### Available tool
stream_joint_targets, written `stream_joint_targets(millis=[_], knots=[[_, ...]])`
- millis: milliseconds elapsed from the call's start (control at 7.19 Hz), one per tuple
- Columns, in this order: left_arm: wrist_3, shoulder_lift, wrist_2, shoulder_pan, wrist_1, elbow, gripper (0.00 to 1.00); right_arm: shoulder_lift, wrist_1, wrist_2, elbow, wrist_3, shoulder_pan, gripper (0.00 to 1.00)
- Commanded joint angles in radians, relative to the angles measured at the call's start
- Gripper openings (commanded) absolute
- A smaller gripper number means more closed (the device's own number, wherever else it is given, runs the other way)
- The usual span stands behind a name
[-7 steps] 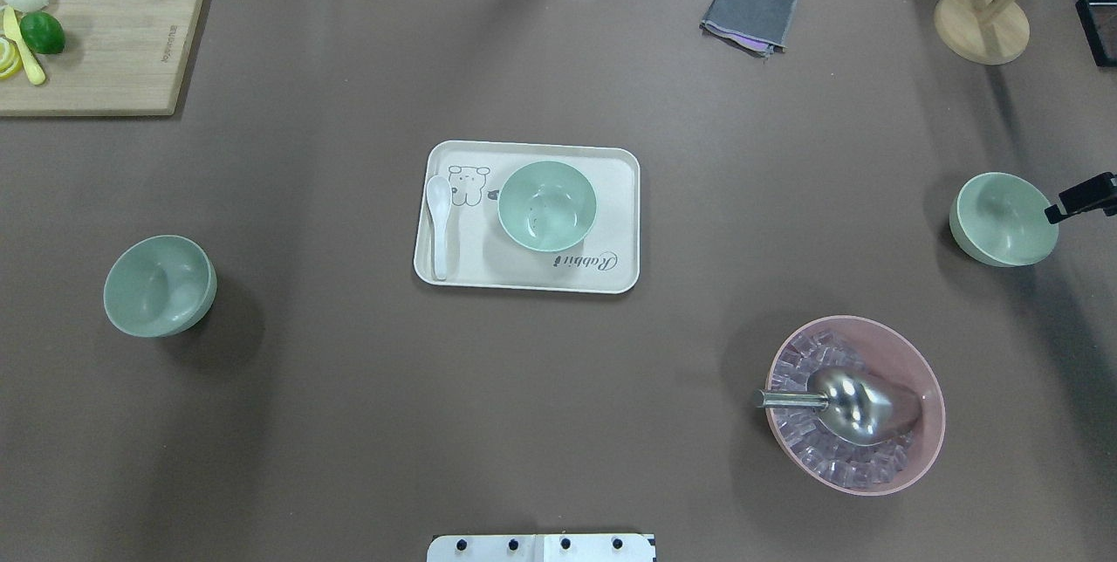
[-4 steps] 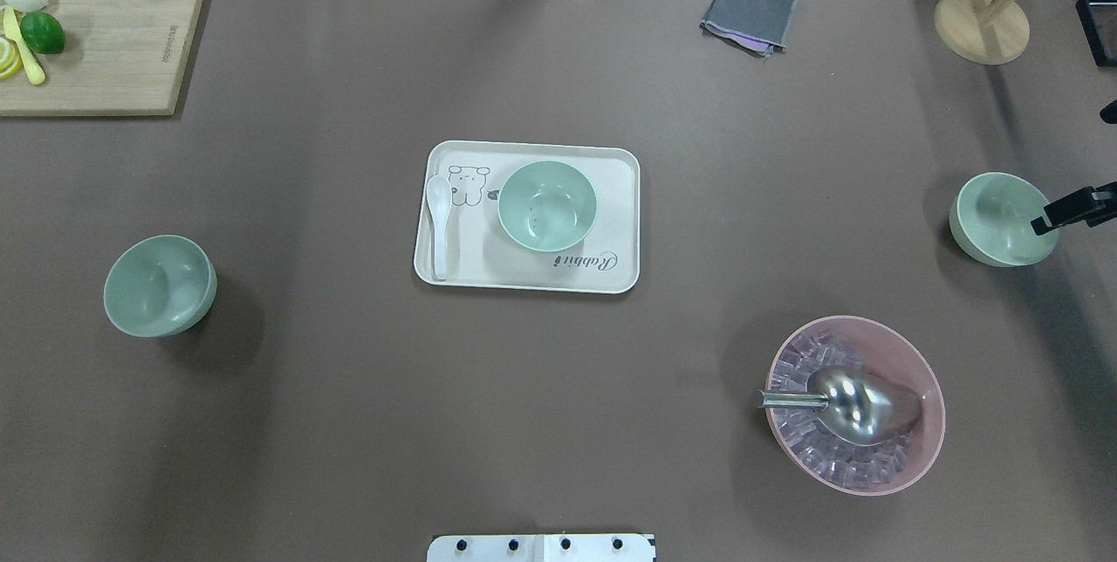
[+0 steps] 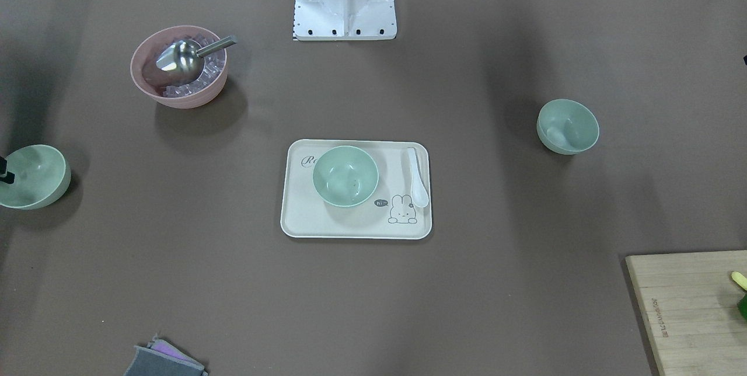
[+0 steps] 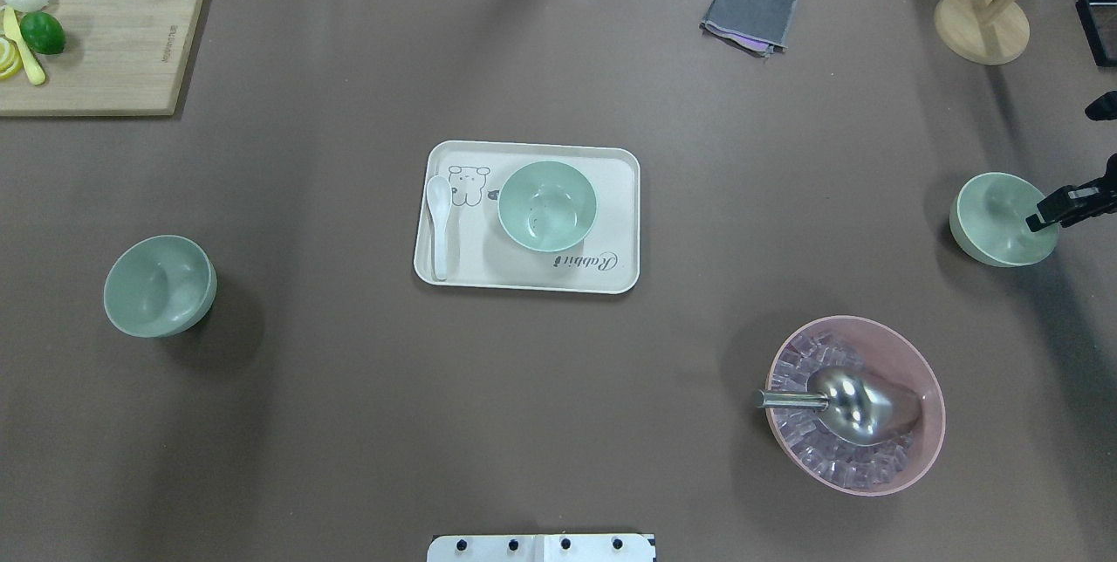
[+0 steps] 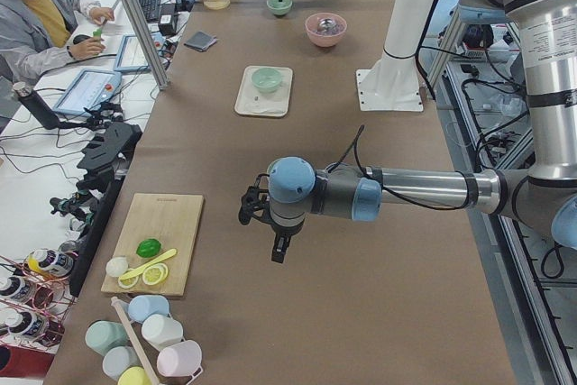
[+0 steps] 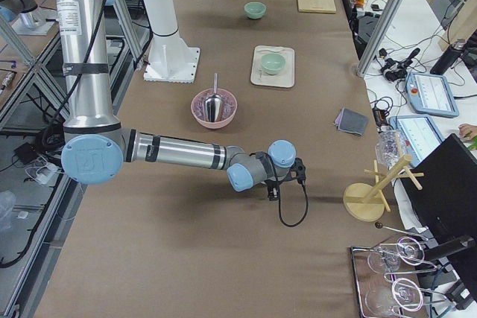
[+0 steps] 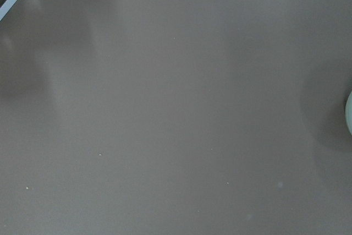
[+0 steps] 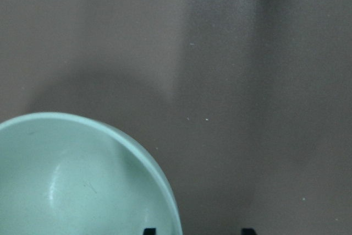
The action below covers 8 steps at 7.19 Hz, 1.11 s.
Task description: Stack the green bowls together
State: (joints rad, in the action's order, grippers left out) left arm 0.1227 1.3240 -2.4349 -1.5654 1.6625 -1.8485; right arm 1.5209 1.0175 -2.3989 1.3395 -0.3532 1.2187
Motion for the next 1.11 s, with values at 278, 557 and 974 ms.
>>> stream_joint_targets(millis=[278,557,974], knots=[[-0.078,0.015,-0.001,0.047,-0.001,0.005,0.98,-0.024,-0.014,-0.032,0.053,-0.145,-0.015,0.00],[-0.197,0.017,-0.003,0.103,0.037,0.003,0.98,-0.047,-0.001,-0.066,0.239,-0.435,-0.048,0.00],[-0.606,0.029,0.007,0.310,0.294,0.008,0.98,-0.271,0.000,0.071,0.369,-1.013,-0.314,0.00]])
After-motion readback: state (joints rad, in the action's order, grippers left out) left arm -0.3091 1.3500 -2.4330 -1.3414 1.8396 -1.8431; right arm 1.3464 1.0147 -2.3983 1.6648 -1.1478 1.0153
